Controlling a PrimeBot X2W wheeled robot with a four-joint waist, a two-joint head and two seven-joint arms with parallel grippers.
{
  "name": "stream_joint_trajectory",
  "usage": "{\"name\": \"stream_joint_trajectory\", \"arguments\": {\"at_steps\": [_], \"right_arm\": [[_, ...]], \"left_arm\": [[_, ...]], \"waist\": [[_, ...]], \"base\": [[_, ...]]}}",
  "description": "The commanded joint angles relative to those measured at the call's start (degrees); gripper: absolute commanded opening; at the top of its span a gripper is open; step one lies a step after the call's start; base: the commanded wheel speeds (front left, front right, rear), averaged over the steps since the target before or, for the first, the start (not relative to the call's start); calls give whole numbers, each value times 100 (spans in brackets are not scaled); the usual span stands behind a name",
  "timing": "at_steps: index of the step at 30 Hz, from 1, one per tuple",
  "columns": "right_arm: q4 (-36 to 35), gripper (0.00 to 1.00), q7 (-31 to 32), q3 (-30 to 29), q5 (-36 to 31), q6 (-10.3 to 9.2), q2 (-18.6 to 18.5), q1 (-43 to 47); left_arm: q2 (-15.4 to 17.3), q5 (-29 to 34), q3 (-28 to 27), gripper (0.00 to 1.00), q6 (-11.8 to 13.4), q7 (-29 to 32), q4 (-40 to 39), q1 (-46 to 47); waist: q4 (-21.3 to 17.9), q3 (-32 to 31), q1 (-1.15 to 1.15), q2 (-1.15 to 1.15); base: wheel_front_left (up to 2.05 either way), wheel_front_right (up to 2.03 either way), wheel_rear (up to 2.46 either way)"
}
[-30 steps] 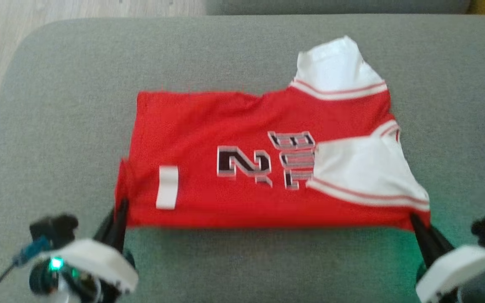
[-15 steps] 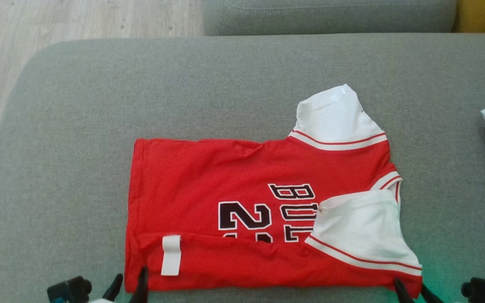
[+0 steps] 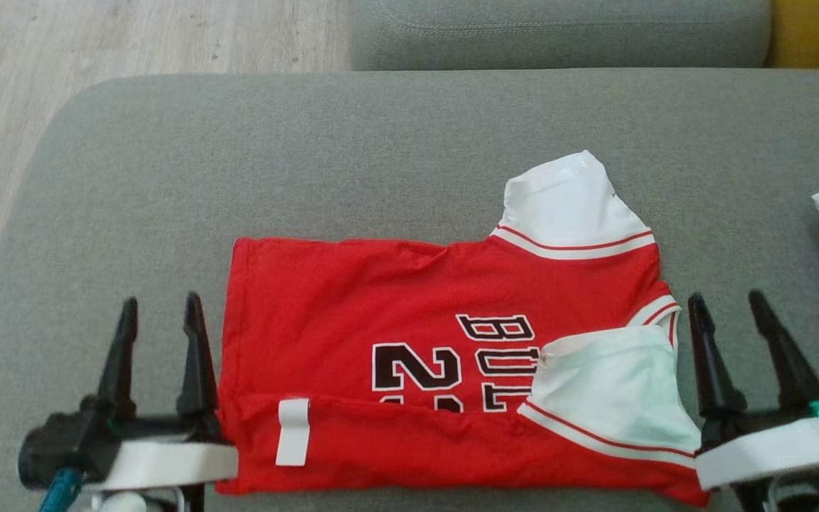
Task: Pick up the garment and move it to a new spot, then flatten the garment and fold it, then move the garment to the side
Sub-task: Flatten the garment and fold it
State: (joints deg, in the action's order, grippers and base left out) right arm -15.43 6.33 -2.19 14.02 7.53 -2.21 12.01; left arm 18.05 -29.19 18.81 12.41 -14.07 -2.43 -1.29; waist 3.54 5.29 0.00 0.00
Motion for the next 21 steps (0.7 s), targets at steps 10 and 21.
{"name": "stream_joint_trajectory", "arguments": {"at_steps": [10,21], "right_arm": [[-611,100,32,51,-131,-4,-67,-397],[-670,100,113,85,-33,-4,-67,-808]], "left_arm": [[75,334,-154,100,-161,83,279,703],[82,-143,33,100,-942,1094,1734,2352]], "waist": [[48,166,0,0],[29,973,0,0]], "base": [[0,0,0],[0,0,0]]}}
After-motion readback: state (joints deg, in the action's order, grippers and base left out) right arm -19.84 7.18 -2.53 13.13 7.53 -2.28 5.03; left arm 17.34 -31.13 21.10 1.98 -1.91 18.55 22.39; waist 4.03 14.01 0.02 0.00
